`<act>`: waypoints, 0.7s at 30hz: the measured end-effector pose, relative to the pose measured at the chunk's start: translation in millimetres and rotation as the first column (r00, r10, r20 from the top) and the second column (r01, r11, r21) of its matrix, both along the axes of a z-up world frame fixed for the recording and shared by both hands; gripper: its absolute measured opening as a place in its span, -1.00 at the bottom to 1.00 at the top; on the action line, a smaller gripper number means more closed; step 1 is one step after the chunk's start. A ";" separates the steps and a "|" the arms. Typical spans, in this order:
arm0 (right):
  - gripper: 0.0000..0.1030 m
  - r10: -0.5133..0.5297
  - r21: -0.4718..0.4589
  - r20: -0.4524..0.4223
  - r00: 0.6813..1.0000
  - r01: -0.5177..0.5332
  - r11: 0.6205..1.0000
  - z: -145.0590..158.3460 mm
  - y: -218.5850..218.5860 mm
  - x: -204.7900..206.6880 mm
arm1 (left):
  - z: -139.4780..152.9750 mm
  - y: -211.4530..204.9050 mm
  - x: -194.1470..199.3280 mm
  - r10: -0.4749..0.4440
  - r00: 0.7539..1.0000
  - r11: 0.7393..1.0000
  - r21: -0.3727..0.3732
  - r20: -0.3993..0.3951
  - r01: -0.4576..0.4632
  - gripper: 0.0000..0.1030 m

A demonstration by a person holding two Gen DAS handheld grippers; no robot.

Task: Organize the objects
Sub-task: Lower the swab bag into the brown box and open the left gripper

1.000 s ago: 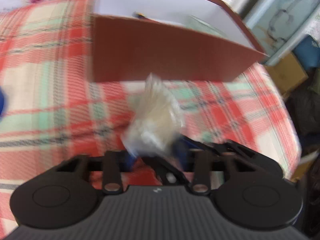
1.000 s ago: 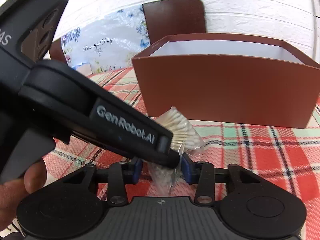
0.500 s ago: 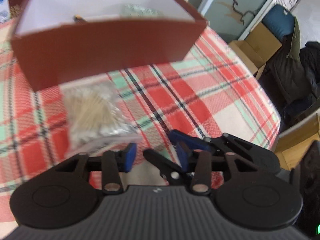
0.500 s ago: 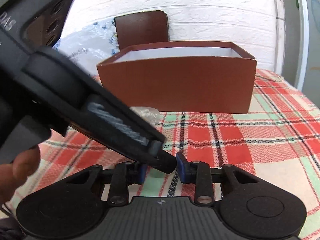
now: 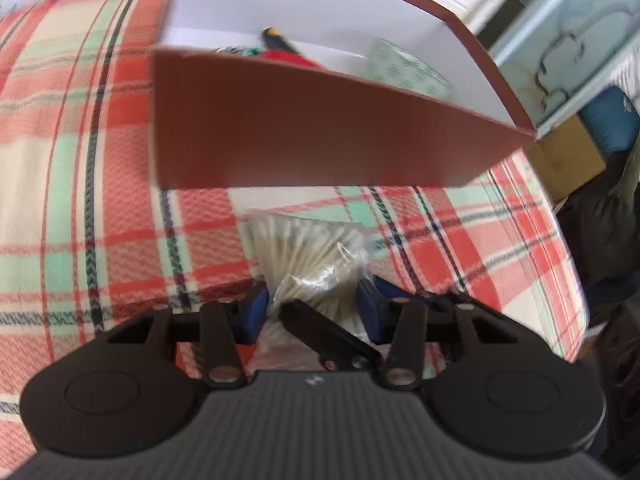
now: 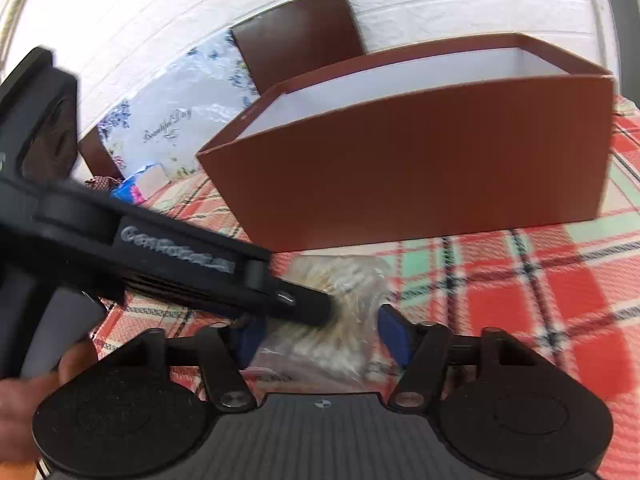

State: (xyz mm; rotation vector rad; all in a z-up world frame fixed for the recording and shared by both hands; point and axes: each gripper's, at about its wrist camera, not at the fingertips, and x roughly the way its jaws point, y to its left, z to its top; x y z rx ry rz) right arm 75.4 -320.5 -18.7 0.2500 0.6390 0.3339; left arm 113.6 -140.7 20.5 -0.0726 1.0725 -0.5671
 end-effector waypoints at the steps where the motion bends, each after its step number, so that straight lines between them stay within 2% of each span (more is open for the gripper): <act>1: -0.11 0.004 -0.008 0.015 1.000 -0.004 1.000 2.5 1.8 -2.7 | 2.8 -3.8 -3.0 -0.016 1.000 1.000 0.012 0.013 0.016 -0.06; 4: -0.20 -0.029 -0.001 0.042 0.999 0.029 1.000 5.3 -3.3 -15.7 | 13.9 -8.3 -9.2 -0.038 0.999 0.999 -0.024 0.009 0.038 -0.12; 7: -0.22 -0.097 -0.032 0.148 0.984 0.103 0.994 18.1 -7.5 -39.9 | 39.6 -17.9 -24.4 -0.082 0.990 0.993 -0.079 0.110 0.091 -0.12; 10: -0.22 -0.154 -0.046 0.297 0.942 0.175 0.984 39.9 -12.7 -48.5 | 76.4 -29.7 -29.0 -0.101 0.963 0.986 -0.102 0.251 0.130 -0.11; 12: -0.21 -0.173 -0.048 0.389 0.905 0.207 0.977 56.8 -16.1 -42.6 | 99.2 -41.9 -20.3 -0.088 0.936 0.988 -0.088 0.341 0.126 -0.06; 13: -0.18 -0.183 -0.047 0.421 0.889 0.223 0.974 64.9 -17.4 -32.8 | 106.9 -49.3 -11.3 -0.068 0.927 0.992 -0.077 0.370 0.104 0.12; 14: -0.09 -0.195 -0.045 0.439 0.877 0.238 0.970 72.2 -18.1 -17.9 | 111.9 -56.2 -0.1 -0.050 0.922 0.995 -0.065 0.383 0.081 0.28; 15: 0.35 -0.213 -0.044 0.450 0.867 0.260 0.965 76.6 -18.1 0.2 | 112.0 -63.0 10.9 -0.042 0.912 0.998 -0.032 0.408 0.061 0.52; 16: 0.53 -0.211 -0.066 0.452 0.867 0.268 0.961 77.3 -16.3 20.5 | 109.8 -67.2 17.3 -0.029 0.893 0.999 0.026 0.449 0.020 0.48; 17: 0.50 -0.217 -0.113 0.444 0.870 0.294 0.949 74.5 -13.3 39.3 | 105.8 -67.9 21.9 0.001 0.881 0.994 0.099 0.473 -0.054 0.45; 18: 0.37 -0.236 -0.167 0.423 0.875 0.331 0.929 70.7 -10.2 51.9 | 102.5 -63.9 22.9 0.014 0.887 0.991 0.112 0.462 -0.074 0.47; 19: 0.26 -0.250 -0.205 0.391 0.886 0.348 0.915 68.8 -8.6 56.0 | 100.6 -52.1 17.3 0.010 0.896 0.997 0.061 0.443 -0.041 0.43; 20: 0.22 -0.241 -0.180 0.379 0.893 0.326 0.928 67.2 -10.8 48.0 | 98.8 -38.9 6.9 0.003 0.896 1.000 0.024 0.443 -0.015 0.44; 21: 0.34 -0.244 -0.125 0.394 0.886 0.314 0.941 64.3 -14.9 30.0 | 95.4 -25.6 -5.9 -0.001 0.888 1.000 0.012 0.459 -0.005 0.45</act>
